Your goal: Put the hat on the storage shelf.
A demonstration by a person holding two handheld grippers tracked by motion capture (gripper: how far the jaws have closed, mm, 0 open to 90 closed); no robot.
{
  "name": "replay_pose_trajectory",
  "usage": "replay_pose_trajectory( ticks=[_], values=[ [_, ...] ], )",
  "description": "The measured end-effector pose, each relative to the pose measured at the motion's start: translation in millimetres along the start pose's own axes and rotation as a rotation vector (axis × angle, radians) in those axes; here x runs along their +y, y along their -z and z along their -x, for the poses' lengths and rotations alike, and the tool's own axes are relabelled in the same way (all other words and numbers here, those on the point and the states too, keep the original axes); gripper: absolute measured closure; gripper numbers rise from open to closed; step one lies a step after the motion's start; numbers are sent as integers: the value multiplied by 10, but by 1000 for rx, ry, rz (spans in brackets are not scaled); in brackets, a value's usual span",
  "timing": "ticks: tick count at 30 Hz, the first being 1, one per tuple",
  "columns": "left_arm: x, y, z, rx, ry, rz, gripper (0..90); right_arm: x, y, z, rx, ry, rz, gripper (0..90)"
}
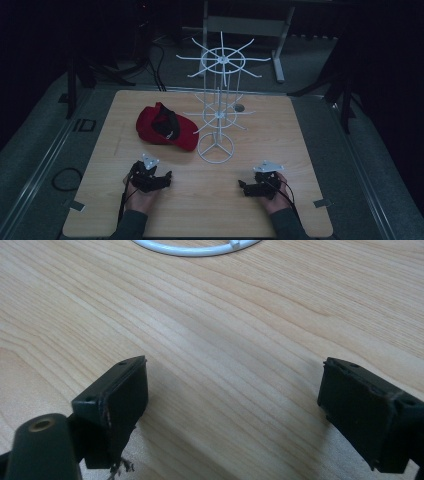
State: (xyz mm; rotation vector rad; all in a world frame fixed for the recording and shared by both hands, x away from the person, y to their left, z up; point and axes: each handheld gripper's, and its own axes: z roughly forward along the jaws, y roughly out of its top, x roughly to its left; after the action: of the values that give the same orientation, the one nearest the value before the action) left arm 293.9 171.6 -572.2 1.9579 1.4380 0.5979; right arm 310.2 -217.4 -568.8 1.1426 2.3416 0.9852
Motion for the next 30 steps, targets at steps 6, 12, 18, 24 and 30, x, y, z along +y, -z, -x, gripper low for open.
replay_pose_trajectory(
  ticks=[6, 12, 18, 24, 30],
  values=[
    [2, -4, 11, -12, -10, 2, 181, -1, 1, -1, 1, 0, 0, 126],
    [2, -1, 7, -13, -13, 1, 183, -1, 2, -1, 1, 0, 0, 125],
    [52, 65, 9, -38, -46, -41, 416, -1, 2, -1, 1, 1, 0, 126],
    [165, 230, 71, -45, -51, -5, 469, -2, 3, -1, 1, 0, -1, 126],
    [298, 291, 83, -121, -17, 5, 541, -2, 3, -2, 1, 0, 0, 126]
  ],
)
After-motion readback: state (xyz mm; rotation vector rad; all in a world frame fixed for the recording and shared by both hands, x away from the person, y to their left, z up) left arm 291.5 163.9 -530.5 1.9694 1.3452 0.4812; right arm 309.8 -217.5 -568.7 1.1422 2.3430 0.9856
